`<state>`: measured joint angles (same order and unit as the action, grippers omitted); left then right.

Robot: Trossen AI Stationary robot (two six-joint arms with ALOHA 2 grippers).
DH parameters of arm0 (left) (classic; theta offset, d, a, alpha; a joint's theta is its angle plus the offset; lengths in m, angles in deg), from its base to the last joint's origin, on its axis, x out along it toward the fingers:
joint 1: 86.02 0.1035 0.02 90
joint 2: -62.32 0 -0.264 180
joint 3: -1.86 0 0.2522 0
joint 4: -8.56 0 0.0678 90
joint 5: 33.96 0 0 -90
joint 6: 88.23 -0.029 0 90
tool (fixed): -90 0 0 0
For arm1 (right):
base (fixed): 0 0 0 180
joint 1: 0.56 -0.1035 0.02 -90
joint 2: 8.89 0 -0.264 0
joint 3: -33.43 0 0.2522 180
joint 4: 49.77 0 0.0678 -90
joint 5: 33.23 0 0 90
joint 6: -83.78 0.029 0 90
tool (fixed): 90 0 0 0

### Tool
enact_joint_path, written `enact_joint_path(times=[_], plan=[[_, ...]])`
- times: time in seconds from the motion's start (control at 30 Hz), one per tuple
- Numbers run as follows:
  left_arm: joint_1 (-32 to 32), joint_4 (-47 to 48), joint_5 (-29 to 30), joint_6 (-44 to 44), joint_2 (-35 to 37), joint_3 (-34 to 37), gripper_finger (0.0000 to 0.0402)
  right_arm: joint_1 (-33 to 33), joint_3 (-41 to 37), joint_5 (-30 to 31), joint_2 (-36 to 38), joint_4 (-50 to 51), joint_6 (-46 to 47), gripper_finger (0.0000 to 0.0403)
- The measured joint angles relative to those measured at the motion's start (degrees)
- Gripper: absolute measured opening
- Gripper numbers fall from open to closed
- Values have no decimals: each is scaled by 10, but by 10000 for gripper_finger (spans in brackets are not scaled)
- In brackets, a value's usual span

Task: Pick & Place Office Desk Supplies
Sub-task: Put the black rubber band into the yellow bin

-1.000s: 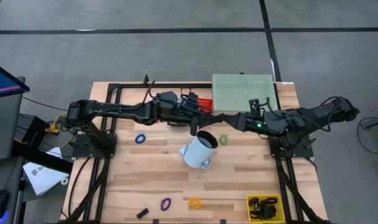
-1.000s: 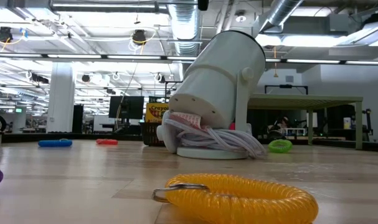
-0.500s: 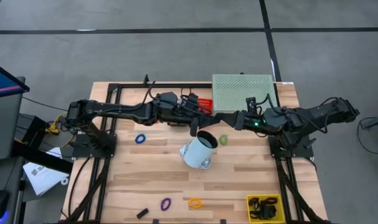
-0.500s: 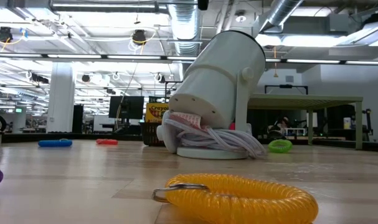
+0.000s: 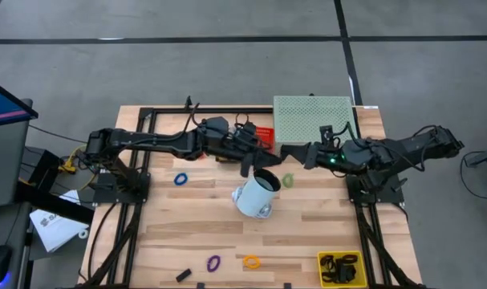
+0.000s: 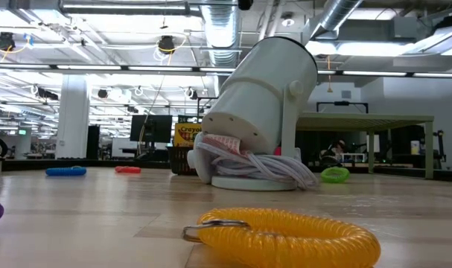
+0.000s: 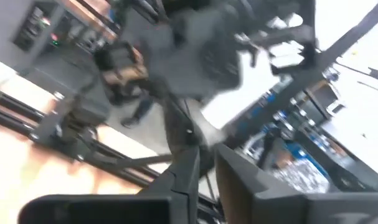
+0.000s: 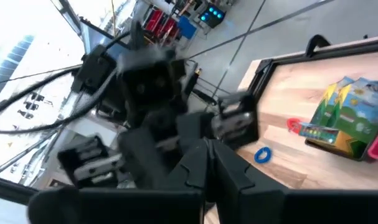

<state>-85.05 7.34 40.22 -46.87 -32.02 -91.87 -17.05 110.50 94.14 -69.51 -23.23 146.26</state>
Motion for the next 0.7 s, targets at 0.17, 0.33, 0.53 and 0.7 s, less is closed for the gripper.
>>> enact_joint_path(times=[0.17, 0.33, 0.53, 0.7], plan=[[-12, 52, -41, -16, 32, 2, 81, 1, 0, 30, 30, 75, 18, 3], [-5, 179, -1, -77, 98, 1, 96, -23, 1, -18, 46, 226, 113, 2], [19, 296, 102, -142, 182, 1, 97, -135, -1, -114, 5, 391, 291, 1], [38, 338, 159, -171, 236, 1, 97, -258, 0, -172, -50, 446, 435, 1]])
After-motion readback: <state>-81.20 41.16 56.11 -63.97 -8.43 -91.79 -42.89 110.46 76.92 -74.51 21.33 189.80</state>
